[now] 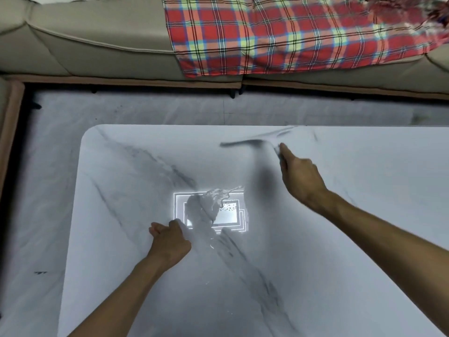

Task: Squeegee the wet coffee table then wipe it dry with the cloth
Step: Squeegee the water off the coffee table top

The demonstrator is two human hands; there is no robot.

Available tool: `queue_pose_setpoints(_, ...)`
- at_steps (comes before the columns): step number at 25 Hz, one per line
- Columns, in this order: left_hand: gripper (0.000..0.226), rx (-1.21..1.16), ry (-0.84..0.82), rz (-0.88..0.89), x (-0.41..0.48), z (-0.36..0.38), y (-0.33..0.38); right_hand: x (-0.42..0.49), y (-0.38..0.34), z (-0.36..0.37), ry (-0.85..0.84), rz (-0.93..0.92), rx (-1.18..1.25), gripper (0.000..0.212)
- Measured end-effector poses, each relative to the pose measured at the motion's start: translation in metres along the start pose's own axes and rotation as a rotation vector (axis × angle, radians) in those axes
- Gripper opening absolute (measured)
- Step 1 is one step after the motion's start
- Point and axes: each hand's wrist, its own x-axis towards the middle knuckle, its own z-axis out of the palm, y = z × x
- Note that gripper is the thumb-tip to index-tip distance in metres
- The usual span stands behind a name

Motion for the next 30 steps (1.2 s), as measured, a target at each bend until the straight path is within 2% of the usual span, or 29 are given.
queue_pose_setpoints(2,0.055,0.019,0.0,-0.008,0.003,-0.001,0.001,0.023,-0.003,0.007,-0.007,0.073,0.061,0.031)
queue_pose_setpoints(4,0.055,0.051,0.003,-0.012,0.004,0.0,0.002,0.014,-0.004,0.017,-0.062,0.111,0.093,0.034)
queue_pose_setpoints(8,0.056,0.076,-0.005,-0.046,0.001,0.003,0.002,-0.06,0.001,0.026,-0.212,0.097,0.02,0.054)
queue_pose_setpoints(10,0.053,0.052,0.037,-0.026,-0.002,-0.001,0.0,-0.096,-0.002,0.021,-0.314,0.071,-0.003,0.055)
queue_pose_setpoints(11,0.045,0.033,0.085,0.006,-0.006,-0.002,-0.003,-0.104,-0.005,0.016,-0.333,0.051,-0.002,0.054)
queue_pose_setpoints(14,0.019,-0.008,0.158,0.088,-0.023,0.001,-0.022,-0.076,-0.016,0.002,-0.226,0.003,0.05,0.041)
queue_pose_setpoints(16,0.018,-0.009,0.188,0.092,-0.031,0.009,-0.04,-0.03,-0.031,0.003,-0.129,-0.035,0.07,0.034)
queue_pose_setpoints(19,0.018,-0.016,0.228,0.051,-0.045,0.025,-0.067,0.01,-0.066,0.019,-0.123,-0.08,0.098,0.031)
queue_pose_setpoints(24,0.024,0.003,0.147,0.047,-0.056,0.04,-0.091,-0.046,-0.068,0.059,-0.209,-0.236,0.017,0.036)
queue_pose_setpoints(27,0.024,0.0,0.14,0.069,-0.057,0.038,-0.09,-0.092,-0.039,0.062,-0.298,-0.261,-0.055,0.047)
queue_pose_setpoints(30,0.023,0.006,0.162,0.091,-0.065,0.037,-0.092,-0.129,-0.006,0.055,-0.334,-0.253,-0.11,0.05)
